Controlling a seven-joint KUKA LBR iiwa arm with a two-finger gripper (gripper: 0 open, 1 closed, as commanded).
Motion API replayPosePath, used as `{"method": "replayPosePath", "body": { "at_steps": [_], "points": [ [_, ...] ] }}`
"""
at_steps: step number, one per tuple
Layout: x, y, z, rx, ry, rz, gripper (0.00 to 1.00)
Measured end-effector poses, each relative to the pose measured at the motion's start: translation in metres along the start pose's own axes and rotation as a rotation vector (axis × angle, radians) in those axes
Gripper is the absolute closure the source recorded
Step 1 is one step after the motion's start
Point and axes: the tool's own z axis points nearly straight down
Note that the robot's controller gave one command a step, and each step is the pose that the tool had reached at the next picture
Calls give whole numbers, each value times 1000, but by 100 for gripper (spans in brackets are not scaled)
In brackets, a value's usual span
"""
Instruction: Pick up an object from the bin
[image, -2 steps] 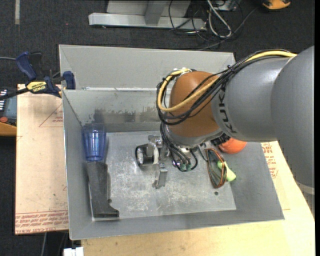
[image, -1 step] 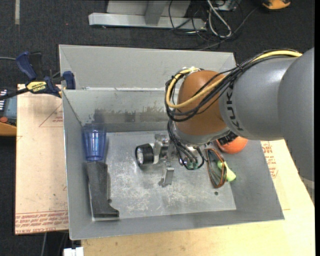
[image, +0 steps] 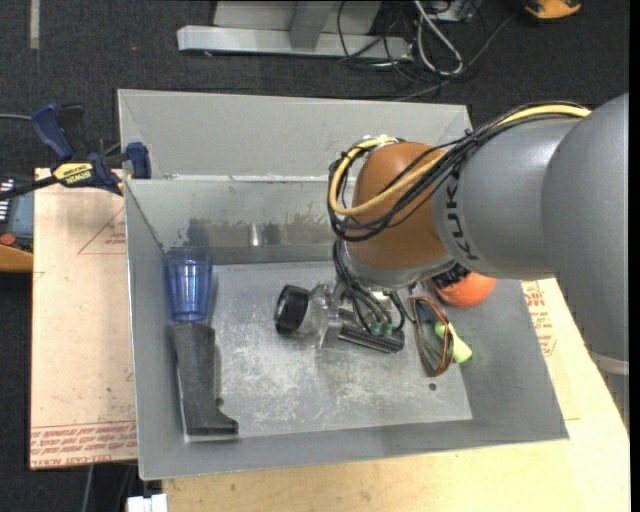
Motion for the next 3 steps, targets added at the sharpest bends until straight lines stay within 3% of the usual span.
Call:
{"method": "replayPosePath", "body": {
  "at_steps": [1, 2, 3],
  "points": [
    [0, 0, 0, 0, 0, 0, 100],
    [9, -4, -76, -1, -5, -39, 100],
    [11, -13, -23, 0, 11, -4, 100]
  ]
}}
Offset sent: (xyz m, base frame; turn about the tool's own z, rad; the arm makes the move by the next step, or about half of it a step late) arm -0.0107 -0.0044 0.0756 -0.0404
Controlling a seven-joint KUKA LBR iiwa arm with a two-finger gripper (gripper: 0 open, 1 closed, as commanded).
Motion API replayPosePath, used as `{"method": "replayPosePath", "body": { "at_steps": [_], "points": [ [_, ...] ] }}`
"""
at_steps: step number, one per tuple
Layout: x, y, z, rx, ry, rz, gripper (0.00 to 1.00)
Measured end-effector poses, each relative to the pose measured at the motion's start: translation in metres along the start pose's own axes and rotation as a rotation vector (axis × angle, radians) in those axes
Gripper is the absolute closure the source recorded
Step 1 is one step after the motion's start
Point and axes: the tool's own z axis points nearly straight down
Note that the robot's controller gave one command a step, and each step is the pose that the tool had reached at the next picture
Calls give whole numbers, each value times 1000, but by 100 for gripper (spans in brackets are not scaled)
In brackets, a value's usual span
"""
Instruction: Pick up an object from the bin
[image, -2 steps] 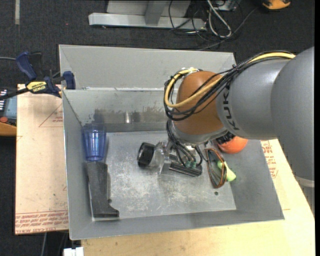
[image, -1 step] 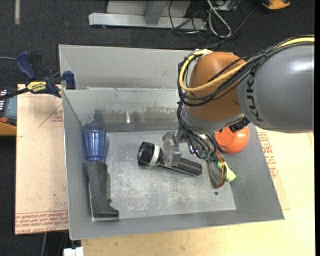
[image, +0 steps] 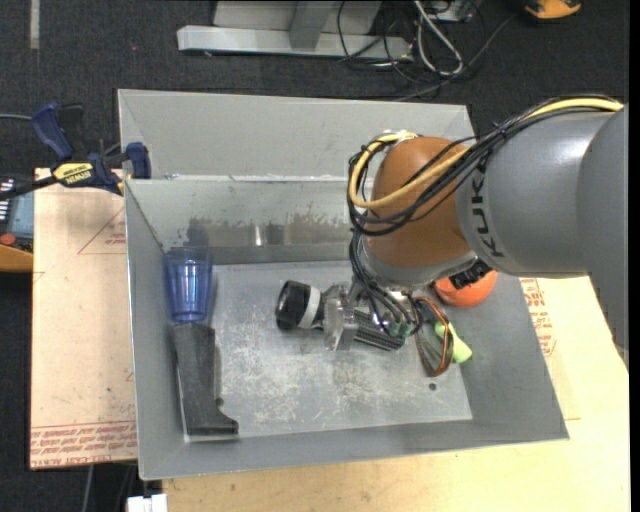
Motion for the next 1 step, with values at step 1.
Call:
{"method": "replayPosePath", "body": {
  "at_steps": [1],
  "points": [
    [-26, 30, 19, -5, -18, 17, 100]
  ]
}}
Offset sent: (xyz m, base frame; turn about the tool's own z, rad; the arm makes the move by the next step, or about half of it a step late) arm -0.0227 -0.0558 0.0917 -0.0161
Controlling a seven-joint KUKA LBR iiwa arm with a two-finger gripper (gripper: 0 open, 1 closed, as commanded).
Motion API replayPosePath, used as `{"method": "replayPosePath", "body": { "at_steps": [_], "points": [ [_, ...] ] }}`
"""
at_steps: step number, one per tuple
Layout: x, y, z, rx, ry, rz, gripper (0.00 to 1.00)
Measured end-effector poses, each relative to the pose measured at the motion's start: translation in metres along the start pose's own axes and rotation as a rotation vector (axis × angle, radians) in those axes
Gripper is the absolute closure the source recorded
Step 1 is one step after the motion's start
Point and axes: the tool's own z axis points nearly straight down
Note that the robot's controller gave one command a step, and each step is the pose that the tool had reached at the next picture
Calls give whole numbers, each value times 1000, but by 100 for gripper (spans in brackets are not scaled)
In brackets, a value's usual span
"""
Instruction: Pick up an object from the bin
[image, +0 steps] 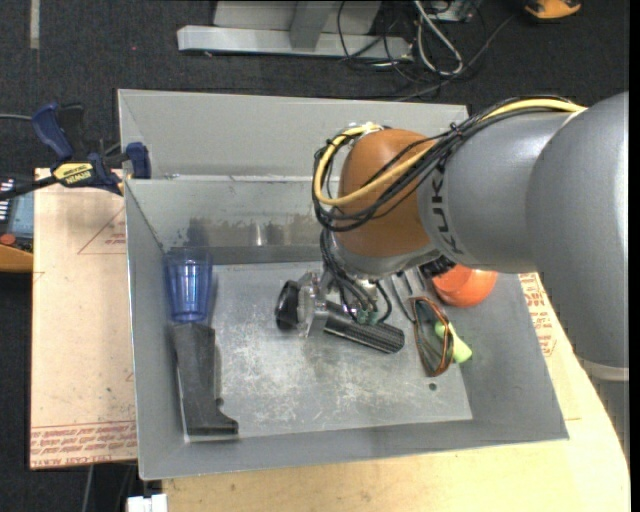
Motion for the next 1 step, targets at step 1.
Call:
{"method": "replayPosePath", "body": {
  "at_steps": [1],
  "points": [
    [17, -23, -28, 1, 14, -14, 100]
  ]
}}
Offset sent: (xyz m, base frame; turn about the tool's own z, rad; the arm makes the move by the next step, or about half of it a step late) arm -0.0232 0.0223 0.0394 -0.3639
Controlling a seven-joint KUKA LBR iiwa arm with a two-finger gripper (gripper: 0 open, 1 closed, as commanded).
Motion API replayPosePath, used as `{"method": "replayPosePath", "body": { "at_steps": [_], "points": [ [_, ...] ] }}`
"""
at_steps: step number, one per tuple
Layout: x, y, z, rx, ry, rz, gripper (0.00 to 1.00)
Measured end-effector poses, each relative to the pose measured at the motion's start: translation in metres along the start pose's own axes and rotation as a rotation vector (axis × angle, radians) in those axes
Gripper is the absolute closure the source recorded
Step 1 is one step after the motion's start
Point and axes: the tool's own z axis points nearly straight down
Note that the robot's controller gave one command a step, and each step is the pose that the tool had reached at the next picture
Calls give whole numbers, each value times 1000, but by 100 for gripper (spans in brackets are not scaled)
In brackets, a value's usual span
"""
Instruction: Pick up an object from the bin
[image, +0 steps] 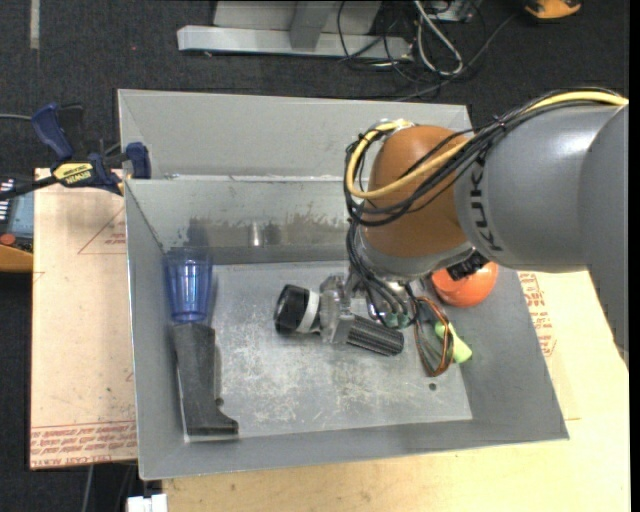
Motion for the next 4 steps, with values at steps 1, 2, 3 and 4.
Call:
{"method": "replayPosePath", "body": {
  "at_steps": [1, 2, 3, 4],
  "points": [
    [5, 39, -14, -1, -5, -342, 100],
    [-17, -19, -26, 1, -11, -33, 100],
    [3, 34, -96, -5, -12, -411, 100],
    [-62, 8, 21, 1, -11, -7, 100]
  ]
}}
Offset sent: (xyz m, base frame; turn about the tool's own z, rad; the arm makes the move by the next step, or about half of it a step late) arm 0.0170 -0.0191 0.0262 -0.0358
